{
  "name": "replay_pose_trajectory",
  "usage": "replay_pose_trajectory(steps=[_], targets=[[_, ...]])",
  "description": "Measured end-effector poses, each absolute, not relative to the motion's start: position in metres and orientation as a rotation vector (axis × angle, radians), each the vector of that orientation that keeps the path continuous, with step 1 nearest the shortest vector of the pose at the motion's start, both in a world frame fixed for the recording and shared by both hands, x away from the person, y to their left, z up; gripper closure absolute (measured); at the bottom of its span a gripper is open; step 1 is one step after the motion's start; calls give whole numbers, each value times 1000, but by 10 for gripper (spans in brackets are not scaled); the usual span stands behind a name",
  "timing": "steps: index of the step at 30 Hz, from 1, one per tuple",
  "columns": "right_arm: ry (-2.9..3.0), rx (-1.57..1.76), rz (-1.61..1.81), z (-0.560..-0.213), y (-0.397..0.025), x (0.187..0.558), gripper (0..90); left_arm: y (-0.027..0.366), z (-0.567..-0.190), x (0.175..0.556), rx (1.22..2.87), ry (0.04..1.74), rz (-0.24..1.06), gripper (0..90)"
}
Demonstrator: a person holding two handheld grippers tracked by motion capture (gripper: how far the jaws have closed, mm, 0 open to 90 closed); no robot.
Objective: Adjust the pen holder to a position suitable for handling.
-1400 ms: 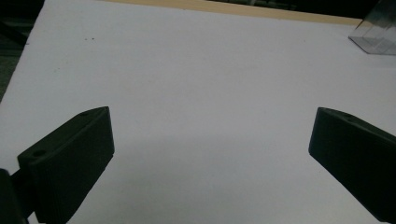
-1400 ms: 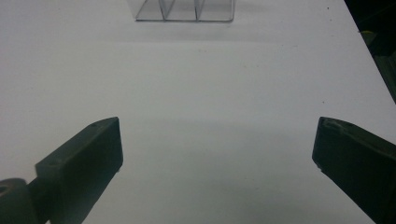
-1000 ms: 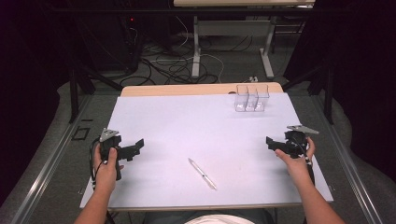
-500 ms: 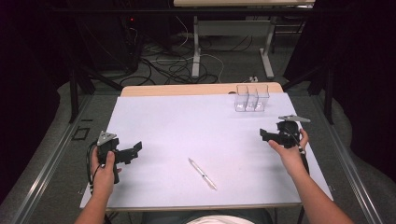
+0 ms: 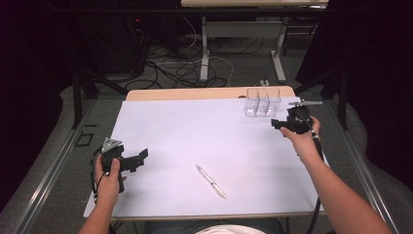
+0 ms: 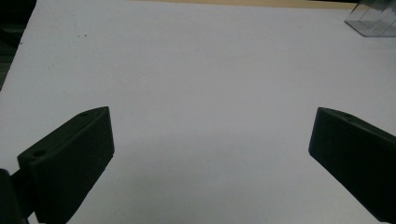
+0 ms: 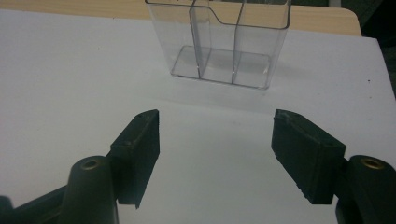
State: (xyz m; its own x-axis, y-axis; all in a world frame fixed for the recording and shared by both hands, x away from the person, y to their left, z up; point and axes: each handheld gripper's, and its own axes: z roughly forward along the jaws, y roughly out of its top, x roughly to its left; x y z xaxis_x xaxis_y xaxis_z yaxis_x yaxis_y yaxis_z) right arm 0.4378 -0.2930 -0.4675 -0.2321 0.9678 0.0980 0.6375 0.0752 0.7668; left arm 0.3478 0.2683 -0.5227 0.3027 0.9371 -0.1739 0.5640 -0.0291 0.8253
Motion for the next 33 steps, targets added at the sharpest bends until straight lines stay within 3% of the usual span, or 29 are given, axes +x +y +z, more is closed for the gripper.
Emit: replay_pose_trajectory(steps=[15,33], targets=[[1936,1536,920,-434,-287,481,350,267,-525,350,1719,1377,531,2],[1907,1578,836,-430,-289,521,386,267,-527,350,1735,1381,525,2]])
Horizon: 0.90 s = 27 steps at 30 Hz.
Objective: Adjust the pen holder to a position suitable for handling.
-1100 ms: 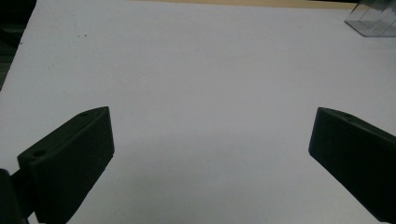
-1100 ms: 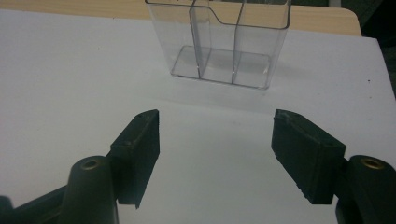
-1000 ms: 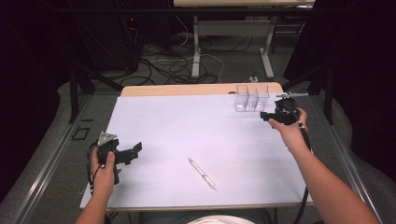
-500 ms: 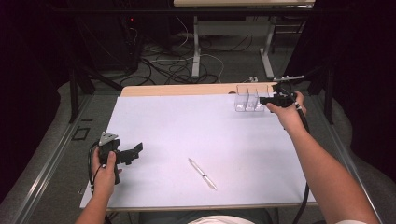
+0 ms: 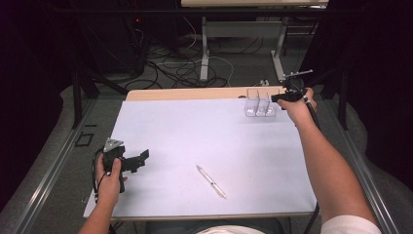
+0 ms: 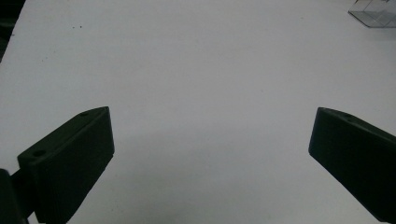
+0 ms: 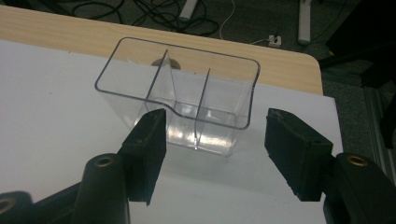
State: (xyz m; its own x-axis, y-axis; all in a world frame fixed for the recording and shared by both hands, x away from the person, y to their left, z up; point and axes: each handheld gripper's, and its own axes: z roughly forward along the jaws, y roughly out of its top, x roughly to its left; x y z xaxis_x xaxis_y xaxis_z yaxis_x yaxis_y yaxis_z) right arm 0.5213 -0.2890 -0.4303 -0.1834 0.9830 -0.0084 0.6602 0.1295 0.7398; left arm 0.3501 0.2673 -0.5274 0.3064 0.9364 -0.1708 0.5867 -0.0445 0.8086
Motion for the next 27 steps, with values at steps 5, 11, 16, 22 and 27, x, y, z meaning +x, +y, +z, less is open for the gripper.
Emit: replay_pose_trajectory(steps=[5,11,16,22,27], targets=[[1891,1605,842,-434,-295,531,404,267,-528,350,1723,1391,525,2],[1864,1645,844,-440,-303,540,462,269,-529,348,1726,1406,534,2],[1857,1650,851,-443,-304,545,499,271,-530,345,1715,1429,539,2],[1870,1652,828,-450,-304,554,546,275,-530,339,1713,1447,557,3],[1869,1655,825,-454,-303,559,587,278,-531,333,1711,1457,569,3]])
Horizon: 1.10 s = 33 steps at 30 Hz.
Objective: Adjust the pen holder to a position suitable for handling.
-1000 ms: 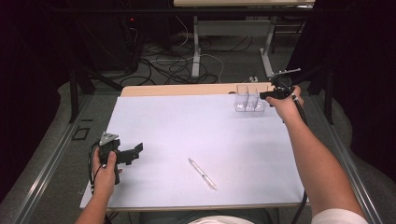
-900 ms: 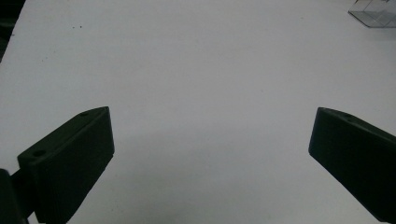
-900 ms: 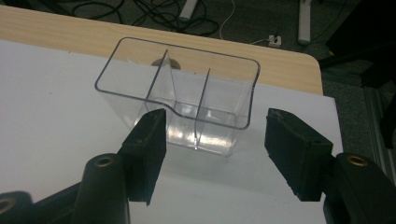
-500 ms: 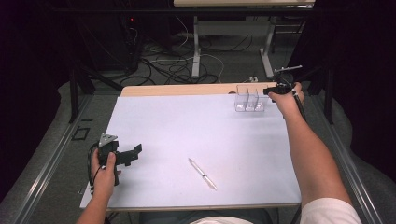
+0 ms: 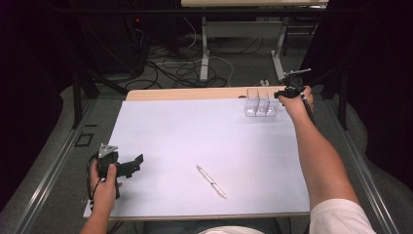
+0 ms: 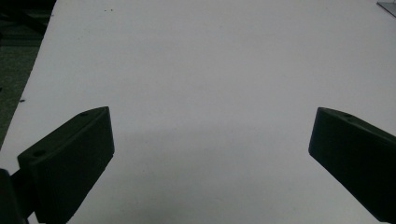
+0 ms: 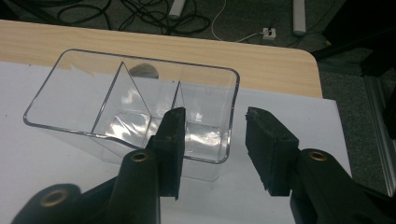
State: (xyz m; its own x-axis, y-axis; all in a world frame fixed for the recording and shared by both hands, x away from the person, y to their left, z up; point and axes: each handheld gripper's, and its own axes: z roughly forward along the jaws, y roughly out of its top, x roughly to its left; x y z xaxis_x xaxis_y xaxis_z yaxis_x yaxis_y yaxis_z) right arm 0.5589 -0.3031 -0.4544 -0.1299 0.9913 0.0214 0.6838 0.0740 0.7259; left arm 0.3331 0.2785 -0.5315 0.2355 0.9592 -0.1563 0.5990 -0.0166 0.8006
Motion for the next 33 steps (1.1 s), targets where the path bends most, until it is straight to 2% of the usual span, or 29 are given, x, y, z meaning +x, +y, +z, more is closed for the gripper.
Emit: replay_pose_trajectory(steps=[33], targets=[[1836,1763,718,-475,-302,572,819,282,-530,327,1699,1463,561,3]])
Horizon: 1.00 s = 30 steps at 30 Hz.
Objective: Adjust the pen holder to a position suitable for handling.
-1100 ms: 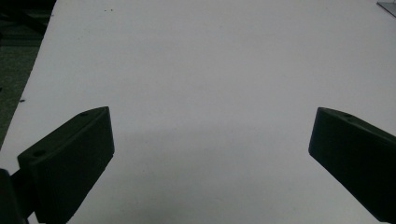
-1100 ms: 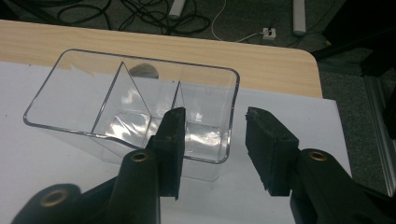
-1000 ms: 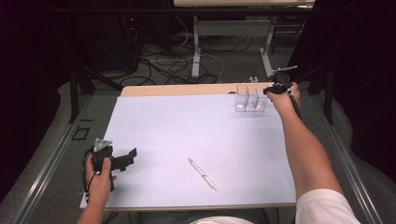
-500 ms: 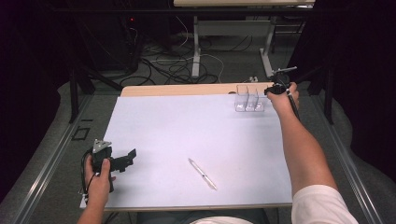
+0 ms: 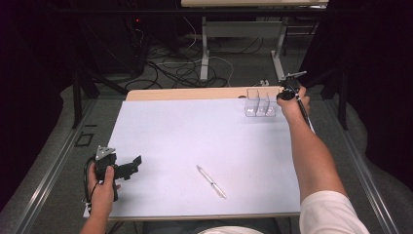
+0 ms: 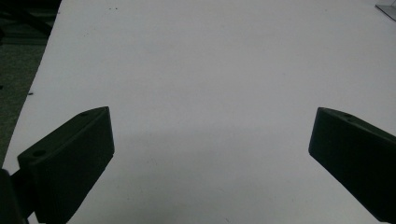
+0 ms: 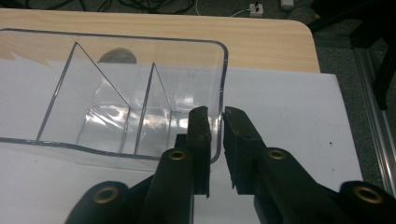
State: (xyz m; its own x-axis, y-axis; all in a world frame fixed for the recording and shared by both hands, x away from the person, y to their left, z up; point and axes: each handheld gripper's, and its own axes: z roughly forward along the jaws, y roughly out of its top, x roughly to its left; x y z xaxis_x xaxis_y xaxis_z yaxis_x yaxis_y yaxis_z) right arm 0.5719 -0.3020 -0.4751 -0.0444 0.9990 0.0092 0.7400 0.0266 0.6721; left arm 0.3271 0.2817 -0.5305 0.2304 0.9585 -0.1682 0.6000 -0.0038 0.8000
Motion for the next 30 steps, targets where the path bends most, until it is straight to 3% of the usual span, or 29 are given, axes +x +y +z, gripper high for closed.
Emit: replay_pose_trajectory(steps=[8,30], targets=[[1786,1805,718,-476,-302,571,886,281,-531,327,1702,1463,560,2],[1790,1845,697,-473,-297,568,896,281,-532,329,1713,1458,556,2]])
